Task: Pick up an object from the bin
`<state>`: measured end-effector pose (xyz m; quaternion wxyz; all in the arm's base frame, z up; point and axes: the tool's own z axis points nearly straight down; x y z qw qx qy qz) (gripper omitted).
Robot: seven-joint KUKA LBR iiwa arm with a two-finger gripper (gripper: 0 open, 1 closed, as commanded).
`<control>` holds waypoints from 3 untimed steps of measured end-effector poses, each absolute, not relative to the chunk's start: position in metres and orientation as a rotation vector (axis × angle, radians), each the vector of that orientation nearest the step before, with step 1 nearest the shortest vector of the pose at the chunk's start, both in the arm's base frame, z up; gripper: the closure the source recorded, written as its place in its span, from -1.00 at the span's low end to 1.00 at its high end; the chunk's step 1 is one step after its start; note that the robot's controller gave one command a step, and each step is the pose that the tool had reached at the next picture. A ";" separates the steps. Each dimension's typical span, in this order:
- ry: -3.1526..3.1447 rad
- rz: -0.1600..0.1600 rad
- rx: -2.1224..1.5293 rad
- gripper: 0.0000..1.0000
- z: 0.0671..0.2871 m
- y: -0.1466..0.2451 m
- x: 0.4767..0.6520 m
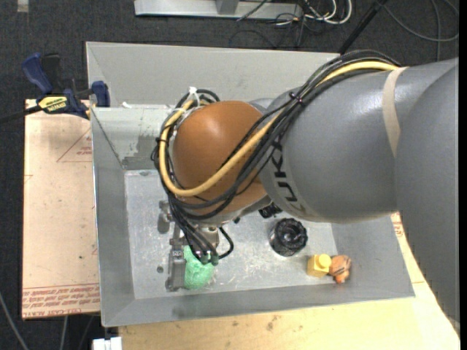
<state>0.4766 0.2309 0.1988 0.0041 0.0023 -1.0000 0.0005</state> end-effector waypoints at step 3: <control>-3.140 -0.001 0.048 -1.00 0.134 0.131 0.485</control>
Offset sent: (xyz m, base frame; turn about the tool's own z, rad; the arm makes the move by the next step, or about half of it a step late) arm 0.0123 -0.0860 -0.1288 -0.3714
